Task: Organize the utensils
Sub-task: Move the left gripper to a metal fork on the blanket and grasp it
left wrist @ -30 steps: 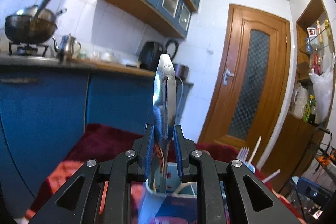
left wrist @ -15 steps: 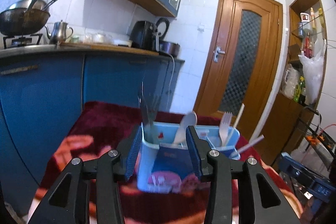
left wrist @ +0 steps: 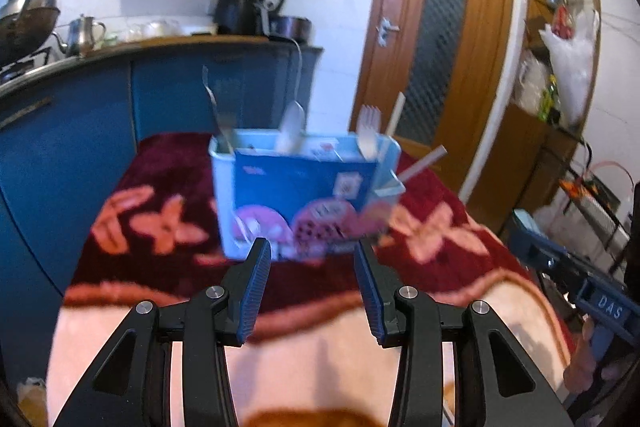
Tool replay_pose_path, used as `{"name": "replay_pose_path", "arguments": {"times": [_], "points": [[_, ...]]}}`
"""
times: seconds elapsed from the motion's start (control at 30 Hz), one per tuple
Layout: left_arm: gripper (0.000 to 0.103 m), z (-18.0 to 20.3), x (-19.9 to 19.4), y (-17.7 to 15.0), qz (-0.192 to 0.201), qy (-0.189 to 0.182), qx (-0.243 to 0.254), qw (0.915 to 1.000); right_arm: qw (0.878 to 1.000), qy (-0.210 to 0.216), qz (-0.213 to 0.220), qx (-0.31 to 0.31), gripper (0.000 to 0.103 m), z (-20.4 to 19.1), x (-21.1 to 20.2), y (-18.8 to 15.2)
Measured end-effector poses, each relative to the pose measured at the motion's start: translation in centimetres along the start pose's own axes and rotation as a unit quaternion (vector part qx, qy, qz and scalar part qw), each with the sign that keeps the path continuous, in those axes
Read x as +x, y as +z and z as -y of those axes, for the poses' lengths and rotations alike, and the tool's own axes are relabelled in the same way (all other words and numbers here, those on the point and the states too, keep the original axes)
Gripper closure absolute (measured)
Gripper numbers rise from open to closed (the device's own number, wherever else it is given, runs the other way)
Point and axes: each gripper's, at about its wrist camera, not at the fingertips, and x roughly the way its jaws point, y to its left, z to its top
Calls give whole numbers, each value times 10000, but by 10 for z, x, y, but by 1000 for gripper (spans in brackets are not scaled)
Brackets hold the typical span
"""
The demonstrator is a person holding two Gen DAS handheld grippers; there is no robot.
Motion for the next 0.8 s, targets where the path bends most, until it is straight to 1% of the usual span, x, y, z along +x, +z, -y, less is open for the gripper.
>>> {"name": "replay_pose_path", "arguments": {"times": [0.2, 0.4, 0.67, 0.8], "points": [[59, 22, 8, -21, -497, -131, 95, 9986, 9999, -97, -57, 37, 54, 11, -14, -9], [59, 32, 22, -37, -1005, -204, -26, 9947, 9998, -129, -108, 107, 53, 20, -19, -17], [59, 49, 36, -49, -1461, -362, 13, 9886, 9995, -170, -153, 211, 53, 29, -21, -26], [59, 56, 42, -55, -1633, -370, 81, 9859, 9994, -179, -155, 262, 53, 34, -22, -28]]}}
